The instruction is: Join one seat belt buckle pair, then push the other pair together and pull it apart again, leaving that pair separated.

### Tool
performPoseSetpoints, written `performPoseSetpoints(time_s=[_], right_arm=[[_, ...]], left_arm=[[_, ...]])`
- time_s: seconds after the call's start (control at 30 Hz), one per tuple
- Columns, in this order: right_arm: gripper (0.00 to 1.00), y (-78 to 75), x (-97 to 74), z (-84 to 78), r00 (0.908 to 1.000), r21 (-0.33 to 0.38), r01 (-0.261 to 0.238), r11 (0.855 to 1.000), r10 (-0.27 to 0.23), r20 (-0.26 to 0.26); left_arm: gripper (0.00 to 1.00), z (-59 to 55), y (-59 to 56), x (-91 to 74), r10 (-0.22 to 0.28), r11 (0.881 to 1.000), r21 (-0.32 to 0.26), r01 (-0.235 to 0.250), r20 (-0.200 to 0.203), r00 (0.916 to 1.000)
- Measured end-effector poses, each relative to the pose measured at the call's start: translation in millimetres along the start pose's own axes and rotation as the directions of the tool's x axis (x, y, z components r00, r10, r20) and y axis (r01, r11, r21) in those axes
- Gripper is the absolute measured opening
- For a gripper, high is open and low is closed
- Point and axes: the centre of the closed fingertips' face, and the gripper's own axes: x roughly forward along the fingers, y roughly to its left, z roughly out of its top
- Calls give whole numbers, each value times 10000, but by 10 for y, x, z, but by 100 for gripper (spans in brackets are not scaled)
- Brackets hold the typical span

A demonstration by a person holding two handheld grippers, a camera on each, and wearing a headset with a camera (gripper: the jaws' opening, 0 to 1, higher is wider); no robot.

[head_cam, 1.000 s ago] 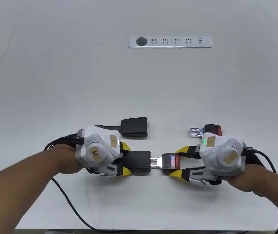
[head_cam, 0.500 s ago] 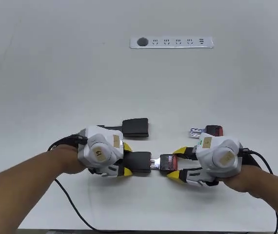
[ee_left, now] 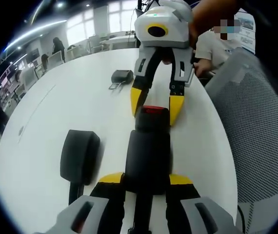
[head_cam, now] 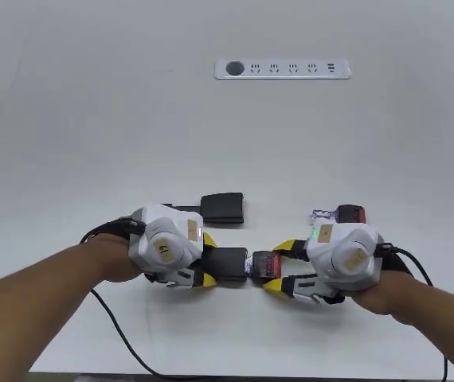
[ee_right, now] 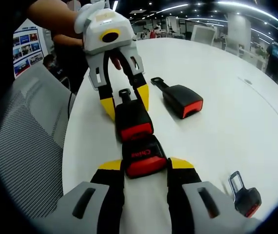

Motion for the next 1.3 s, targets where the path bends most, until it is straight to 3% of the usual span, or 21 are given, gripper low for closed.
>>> performPoseSetpoints(time_s=[0.63, 1.3], right_arm=[[32, 0, -48, 21, 10000, -47, 38, 10000, -38, 16], [32, 25, -61, -11, 9992, -543, -192, 9983, 173, -351]], left_arm=[[33, 7, -34, -16, -95, 9999, 83, 95, -3, 10000], [33, -28, -11, -34, -118, 9999, 0, 118, 233, 9997]])
